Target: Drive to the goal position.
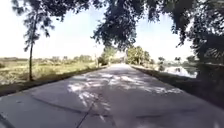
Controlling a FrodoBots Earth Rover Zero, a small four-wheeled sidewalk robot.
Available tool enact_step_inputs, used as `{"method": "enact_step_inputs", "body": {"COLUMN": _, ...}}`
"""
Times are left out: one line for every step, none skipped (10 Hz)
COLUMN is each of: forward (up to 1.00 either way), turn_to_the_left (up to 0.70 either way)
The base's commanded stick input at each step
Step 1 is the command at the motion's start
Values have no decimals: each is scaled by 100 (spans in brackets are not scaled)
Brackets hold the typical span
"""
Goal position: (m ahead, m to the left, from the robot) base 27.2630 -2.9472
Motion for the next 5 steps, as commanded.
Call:
{"method": "enact_step_inputs", "body": {"forward": 85, "turn_to_the_left": 0}}
{"method": "enact_step_inputs", "body": {"forward": 85, "turn_to_the_left": 0}}
{"method": "enact_step_inputs", "body": {"forward": 85, "turn_to_the_left": 0}}
{"method": "enact_step_inputs", "body": {"forward": 85, "turn_to_the_left": 0}}
{"method": "enact_step_inputs", "body": {"forward": 85, "turn_to_the_left": 0}}
